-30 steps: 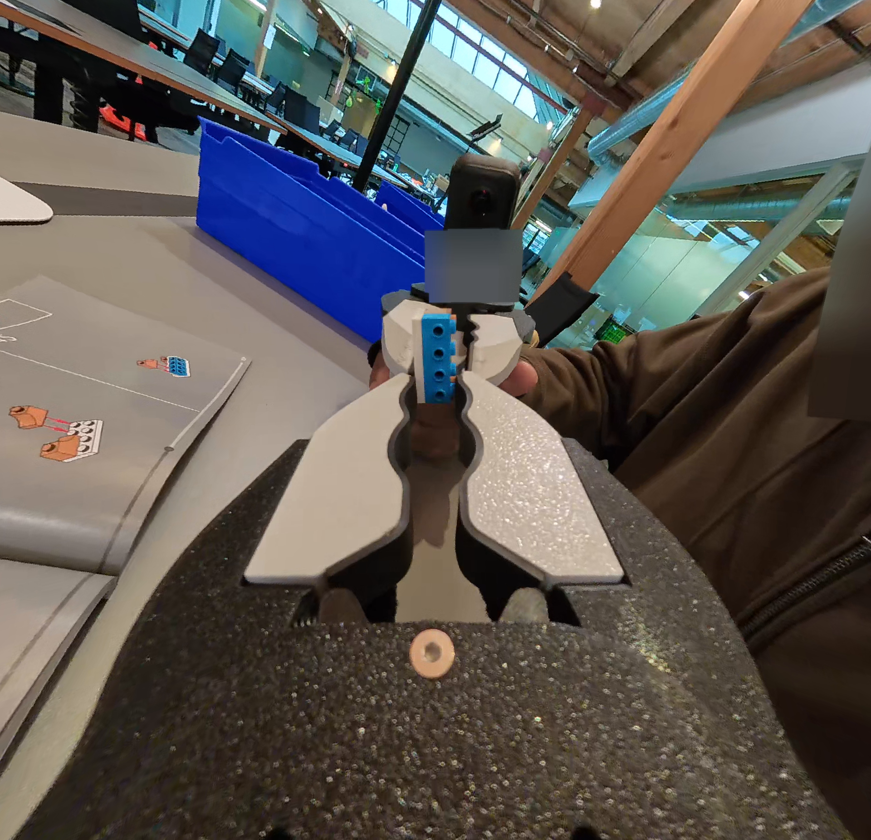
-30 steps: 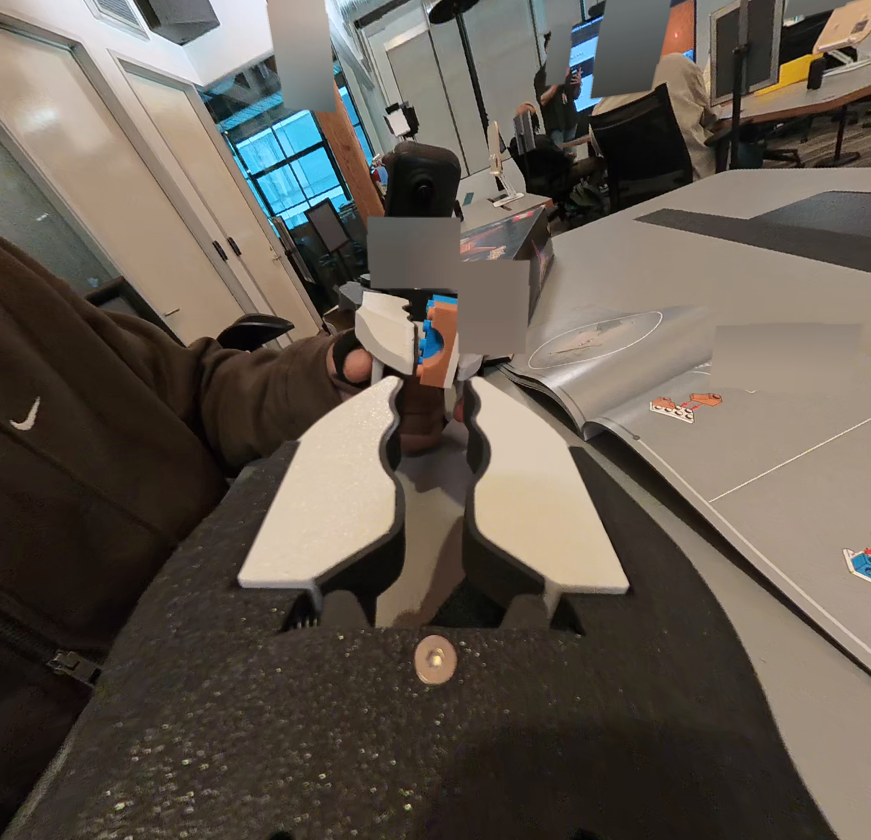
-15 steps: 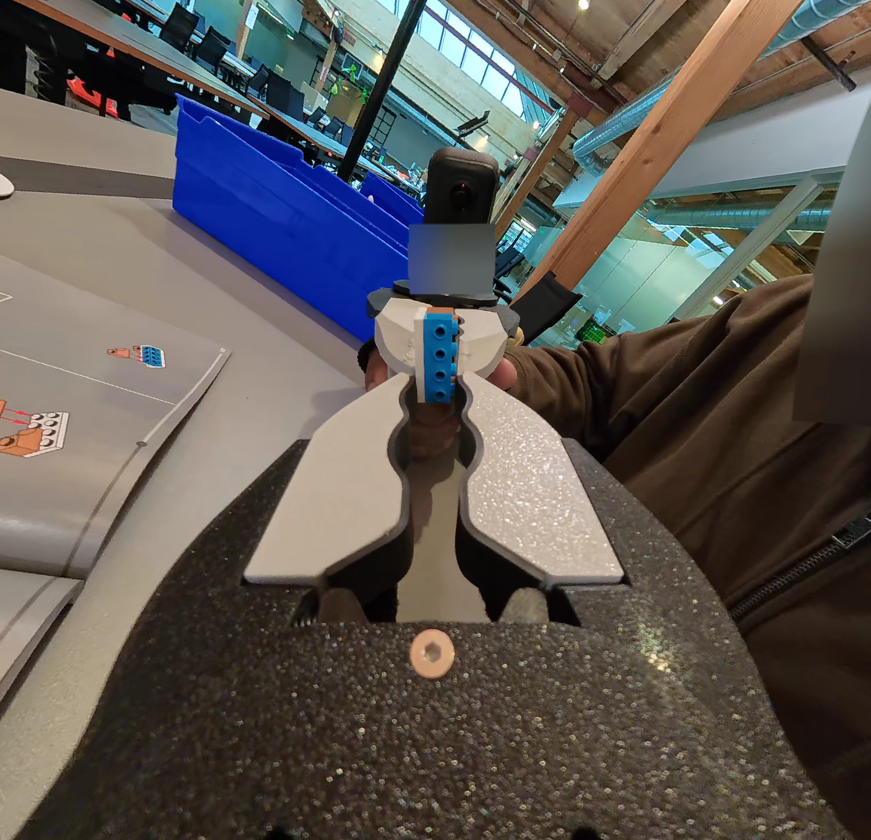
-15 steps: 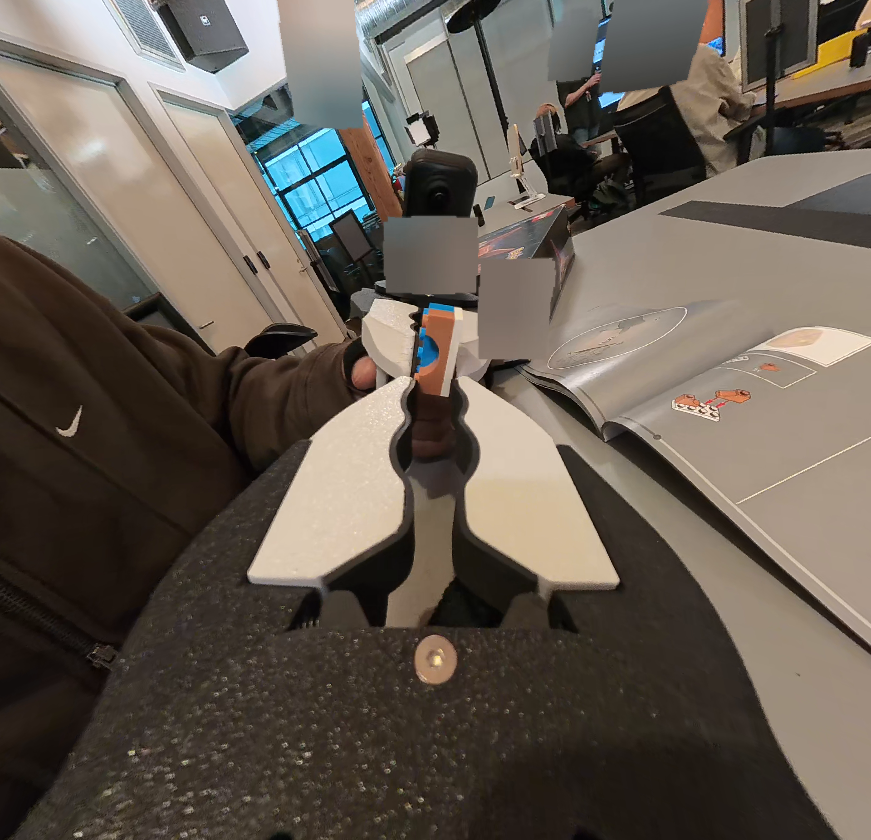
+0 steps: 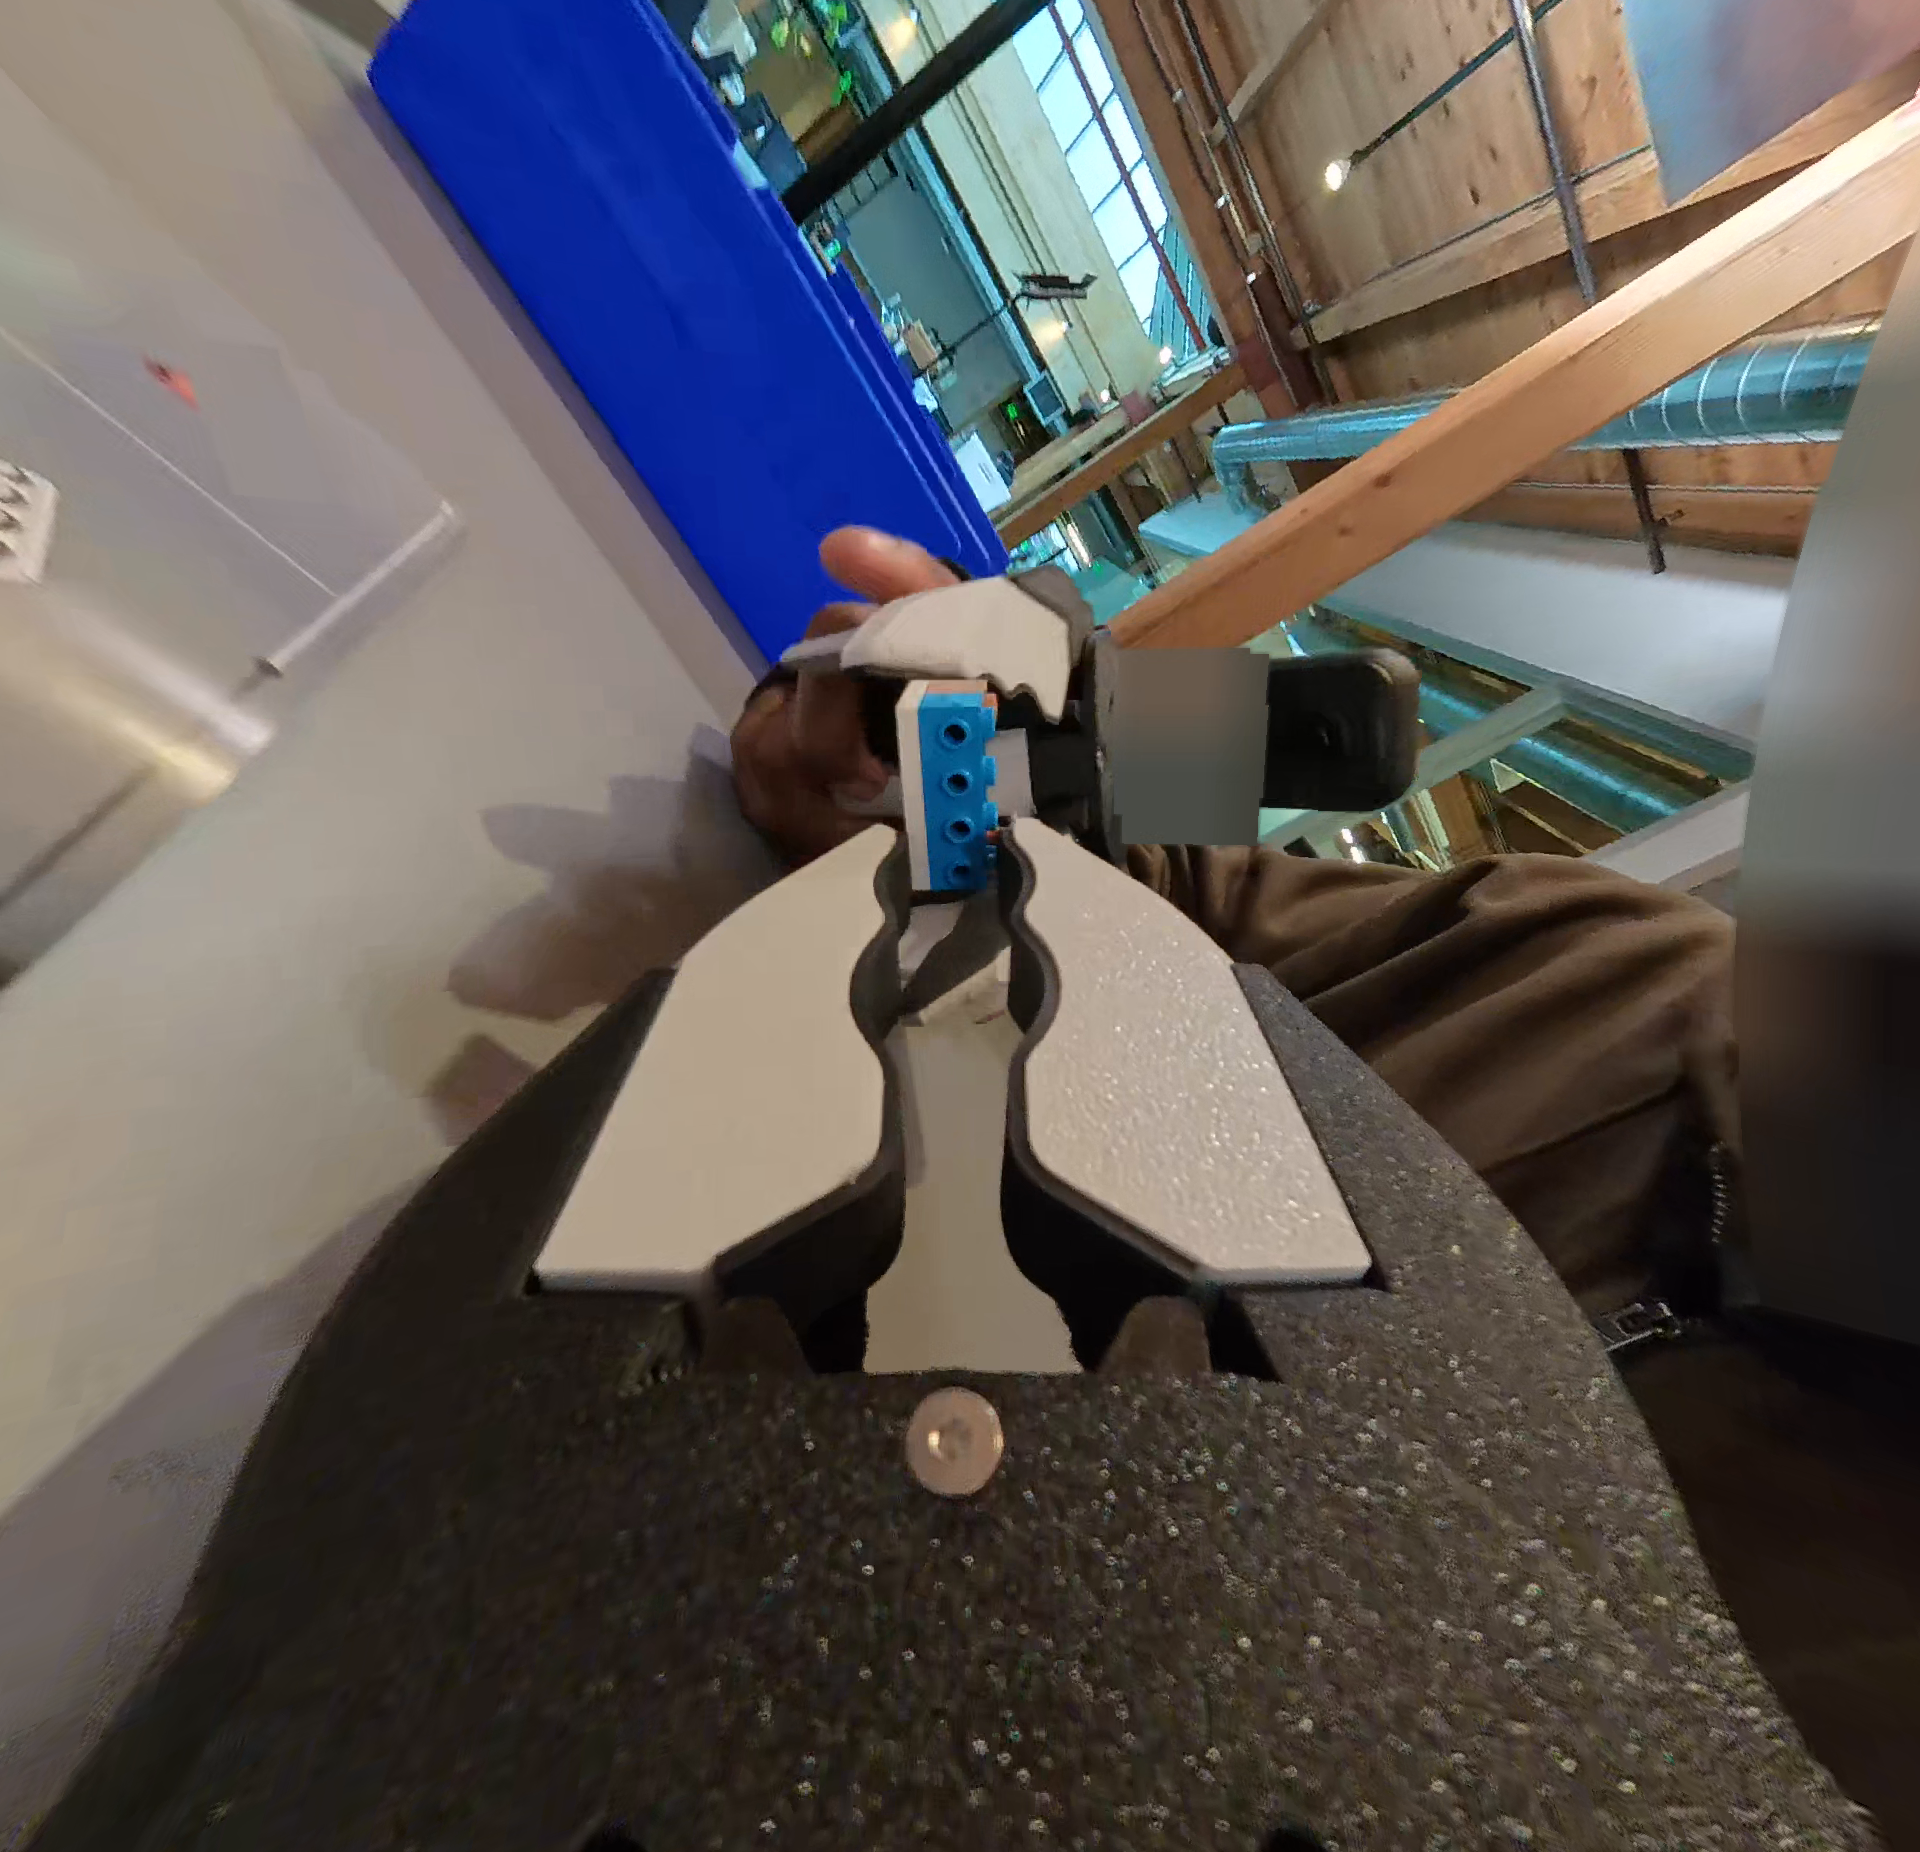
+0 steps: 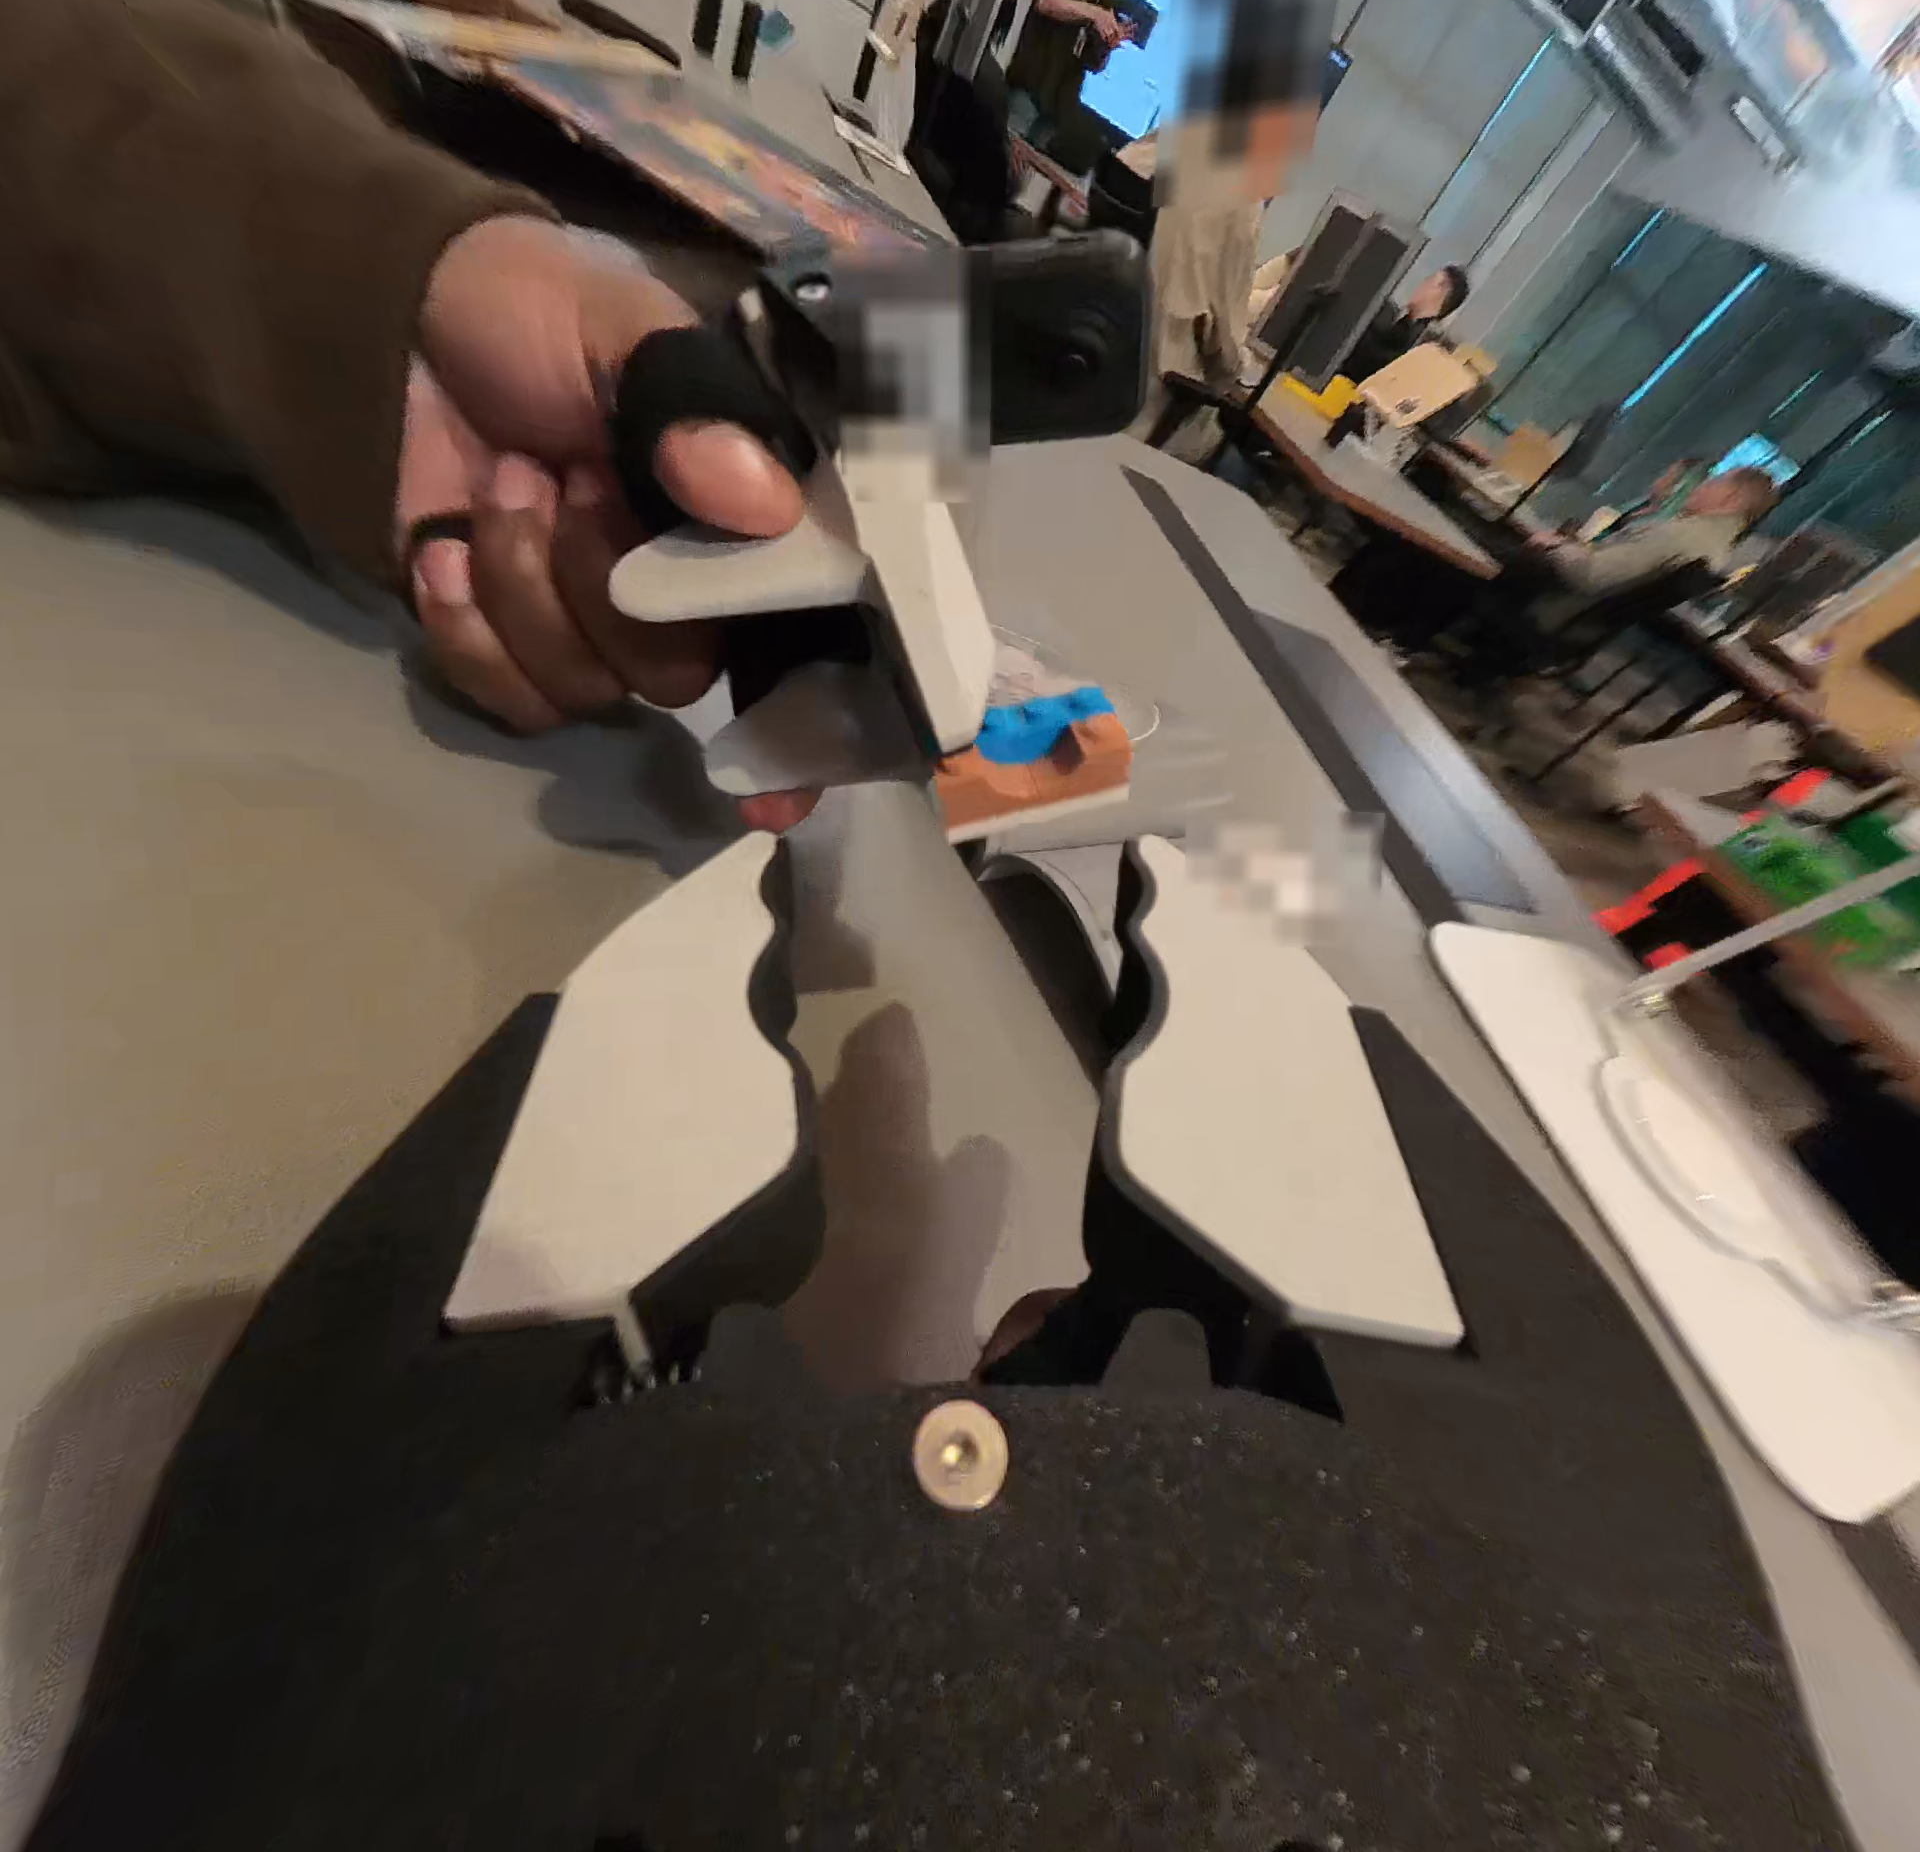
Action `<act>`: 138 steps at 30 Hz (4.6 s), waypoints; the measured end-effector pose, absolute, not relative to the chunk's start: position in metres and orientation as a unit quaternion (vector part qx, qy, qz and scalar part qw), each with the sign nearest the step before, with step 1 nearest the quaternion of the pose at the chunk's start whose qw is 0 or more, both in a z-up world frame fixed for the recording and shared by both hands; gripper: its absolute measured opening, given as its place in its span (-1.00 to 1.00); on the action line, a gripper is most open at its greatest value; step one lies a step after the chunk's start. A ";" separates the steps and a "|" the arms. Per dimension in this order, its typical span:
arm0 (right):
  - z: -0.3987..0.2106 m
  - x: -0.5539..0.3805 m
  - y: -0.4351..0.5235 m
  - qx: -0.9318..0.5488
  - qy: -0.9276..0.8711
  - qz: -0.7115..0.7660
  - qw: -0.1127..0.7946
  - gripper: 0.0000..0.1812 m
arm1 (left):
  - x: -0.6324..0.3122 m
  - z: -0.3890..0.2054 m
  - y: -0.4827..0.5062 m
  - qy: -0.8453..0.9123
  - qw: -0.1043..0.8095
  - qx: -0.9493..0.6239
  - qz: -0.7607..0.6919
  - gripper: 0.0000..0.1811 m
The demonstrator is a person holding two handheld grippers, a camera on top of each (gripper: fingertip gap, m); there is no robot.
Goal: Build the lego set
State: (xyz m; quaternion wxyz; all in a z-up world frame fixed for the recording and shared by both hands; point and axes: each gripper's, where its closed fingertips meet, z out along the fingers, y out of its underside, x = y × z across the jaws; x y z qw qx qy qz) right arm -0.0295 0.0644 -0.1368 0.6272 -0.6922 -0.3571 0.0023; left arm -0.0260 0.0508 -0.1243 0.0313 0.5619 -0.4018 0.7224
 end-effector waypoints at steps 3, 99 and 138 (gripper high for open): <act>-0.132 -0.035 0.064 -0.675 -0.371 -0.035 0.637 -0.33 | -0.027 -0.129 0.043 -0.409 0.054 0.567 0.713 -0.82; -0.155 -0.013 0.023 -0.817 -0.243 0.137 0.505 -0.36 | 0.072 -0.093 0.131 -0.736 -0.415 0.447 0.294 -0.10; -0.164 0.001 0.023 -0.816 -0.206 0.219 0.494 -0.47 | 0.068 -0.197 0.133 -0.814 -0.229 0.505 0.175 -0.13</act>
